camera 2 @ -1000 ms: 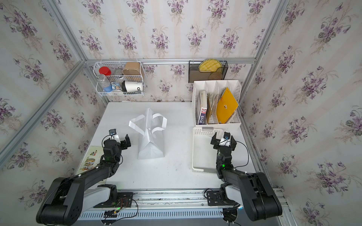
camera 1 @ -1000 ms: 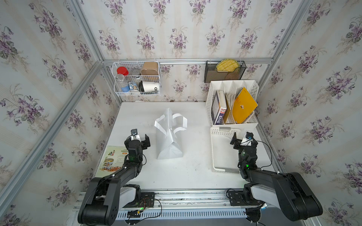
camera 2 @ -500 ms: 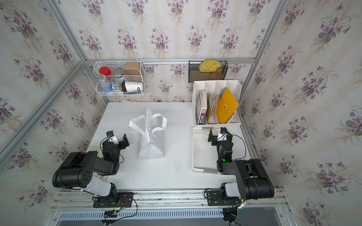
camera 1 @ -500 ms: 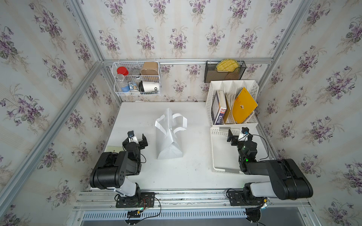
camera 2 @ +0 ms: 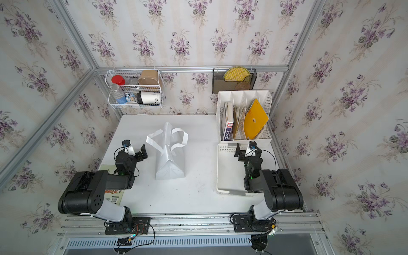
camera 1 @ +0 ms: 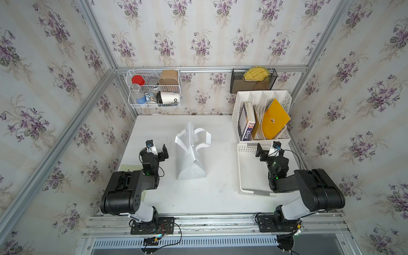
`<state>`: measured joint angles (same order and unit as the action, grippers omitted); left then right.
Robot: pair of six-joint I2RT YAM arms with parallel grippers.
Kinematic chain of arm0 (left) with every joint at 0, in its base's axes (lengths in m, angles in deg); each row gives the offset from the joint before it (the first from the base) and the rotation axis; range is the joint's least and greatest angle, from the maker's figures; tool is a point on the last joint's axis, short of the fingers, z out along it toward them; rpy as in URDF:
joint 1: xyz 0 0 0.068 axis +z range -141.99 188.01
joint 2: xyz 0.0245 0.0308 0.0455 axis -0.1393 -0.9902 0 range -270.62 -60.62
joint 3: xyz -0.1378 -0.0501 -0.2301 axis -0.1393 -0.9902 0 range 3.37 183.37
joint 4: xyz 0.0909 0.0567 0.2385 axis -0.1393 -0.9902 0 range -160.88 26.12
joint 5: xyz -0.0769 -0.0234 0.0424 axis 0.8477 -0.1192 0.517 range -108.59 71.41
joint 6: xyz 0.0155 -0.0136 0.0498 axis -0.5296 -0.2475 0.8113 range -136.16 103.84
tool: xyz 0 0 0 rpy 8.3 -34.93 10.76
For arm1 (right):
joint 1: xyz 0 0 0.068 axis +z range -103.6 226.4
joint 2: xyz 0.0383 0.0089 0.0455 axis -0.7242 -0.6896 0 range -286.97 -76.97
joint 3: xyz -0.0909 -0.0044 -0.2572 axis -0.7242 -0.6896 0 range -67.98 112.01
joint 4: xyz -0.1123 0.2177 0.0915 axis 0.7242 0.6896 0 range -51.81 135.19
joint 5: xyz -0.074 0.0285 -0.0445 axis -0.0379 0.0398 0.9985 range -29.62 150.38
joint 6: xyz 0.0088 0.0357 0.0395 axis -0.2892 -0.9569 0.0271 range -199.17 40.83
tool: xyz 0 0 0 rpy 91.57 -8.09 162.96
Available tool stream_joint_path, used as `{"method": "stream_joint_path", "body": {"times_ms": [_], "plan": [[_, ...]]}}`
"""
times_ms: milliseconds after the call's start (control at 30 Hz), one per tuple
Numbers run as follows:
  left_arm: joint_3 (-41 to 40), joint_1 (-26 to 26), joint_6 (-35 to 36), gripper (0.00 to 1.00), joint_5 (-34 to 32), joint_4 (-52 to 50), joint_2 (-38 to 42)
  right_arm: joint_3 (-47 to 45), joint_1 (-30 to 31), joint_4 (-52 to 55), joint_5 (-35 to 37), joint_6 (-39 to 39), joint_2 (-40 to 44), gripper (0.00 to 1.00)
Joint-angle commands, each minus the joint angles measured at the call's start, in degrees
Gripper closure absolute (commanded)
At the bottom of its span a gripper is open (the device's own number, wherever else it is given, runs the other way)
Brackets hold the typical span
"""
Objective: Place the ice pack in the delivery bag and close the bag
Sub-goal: Reset both arms
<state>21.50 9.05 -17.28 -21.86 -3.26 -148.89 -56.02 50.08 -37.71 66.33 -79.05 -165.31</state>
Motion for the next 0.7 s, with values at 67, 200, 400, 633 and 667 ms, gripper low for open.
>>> {"method": "stream_joint_path", "body": {"times_ms": [67,200,400,633,667], "plan": [[1.7,-0.9,1.4,0.01,-2.4,-4.9,0.1,0.1,0.0,0.1,2.8,-1.0,-0.1,0.00],[1.9,-1.0,1.5,0.01,-2.8,-5.1,0.2,0.2,0.0,0.1,2.7,-1.0,-0.1,0.00],[1.8,-1.1,1.5,0.01,-3.1,-5.1,0.1,0.1,0.0,0.0,2.7,-0.9,-0.1,0.00],[3.4,-1.1,3.2,0.01,0.6,-7.8,0.0,0.2,0.0,0.1,2.5,-0.9,-0.1,0.00],[3.4,-1.1,3.2,0.01,0.6,-7.8,0.0,0.2,0.0,0.1,2.6,-0.9,-0.1,0.00]]}}
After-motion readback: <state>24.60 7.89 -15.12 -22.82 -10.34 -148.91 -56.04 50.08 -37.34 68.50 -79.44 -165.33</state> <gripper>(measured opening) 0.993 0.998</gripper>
